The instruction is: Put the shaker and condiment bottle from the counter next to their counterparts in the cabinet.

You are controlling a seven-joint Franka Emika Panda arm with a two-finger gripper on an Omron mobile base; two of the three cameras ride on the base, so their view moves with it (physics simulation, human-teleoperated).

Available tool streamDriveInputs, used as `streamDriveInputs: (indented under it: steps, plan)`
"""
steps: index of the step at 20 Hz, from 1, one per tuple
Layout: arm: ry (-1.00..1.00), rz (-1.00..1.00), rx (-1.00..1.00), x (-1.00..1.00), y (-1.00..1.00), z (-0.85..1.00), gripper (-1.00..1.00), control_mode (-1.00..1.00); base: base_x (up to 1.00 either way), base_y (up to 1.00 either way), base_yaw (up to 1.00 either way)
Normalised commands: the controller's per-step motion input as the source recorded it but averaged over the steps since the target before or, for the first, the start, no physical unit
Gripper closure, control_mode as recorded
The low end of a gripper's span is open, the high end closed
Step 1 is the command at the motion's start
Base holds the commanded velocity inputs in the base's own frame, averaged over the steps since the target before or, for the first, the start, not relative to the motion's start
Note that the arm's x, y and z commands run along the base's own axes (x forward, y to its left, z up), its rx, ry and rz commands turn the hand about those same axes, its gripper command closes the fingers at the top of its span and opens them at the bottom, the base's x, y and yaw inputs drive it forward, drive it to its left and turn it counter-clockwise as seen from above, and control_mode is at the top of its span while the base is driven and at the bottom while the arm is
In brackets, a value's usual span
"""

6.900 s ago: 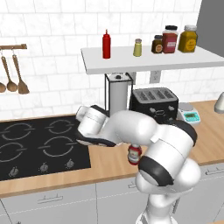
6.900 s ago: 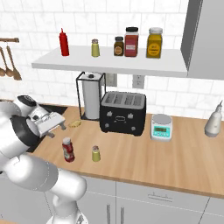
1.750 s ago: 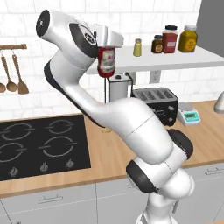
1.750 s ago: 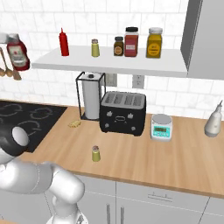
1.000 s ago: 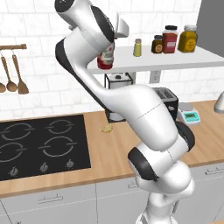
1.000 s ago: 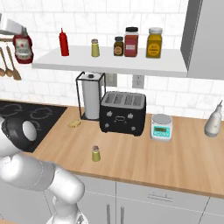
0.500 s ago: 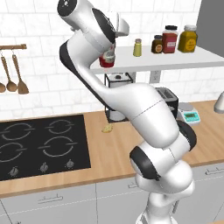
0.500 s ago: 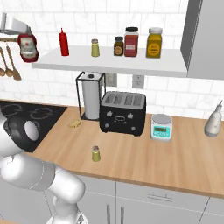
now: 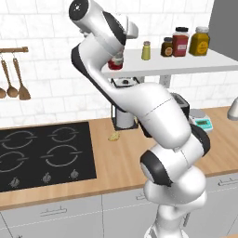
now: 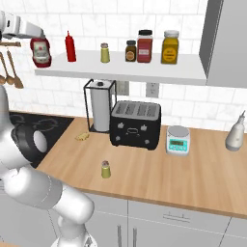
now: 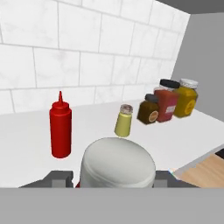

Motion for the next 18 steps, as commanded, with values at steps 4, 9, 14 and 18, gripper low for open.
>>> streamDriveInputs:
  steps: [4, 9, 14, 18]
  plan:
    - [0.00, 0.00, 0.00, 0.31, -0.01, -0.19, 1.00, -1.00, 0.00, 0.00, 0.00]
    - [0.00, 0.01, 0.00, 0.12, 0.00, -0.26, 1.00, -1.00, 0.00, 0.00, 0.00]
    - [0.00, 0.00, 0.00, 0.27, -0.02, -0.01, 1.00, -1.00, 0.00, 0.00, 0.00]
    - [0.00, 0.00, 0.00, 0.38, -0.02, 0.00, 1.00, -1.00, 0.00, 0.00, 0.00]
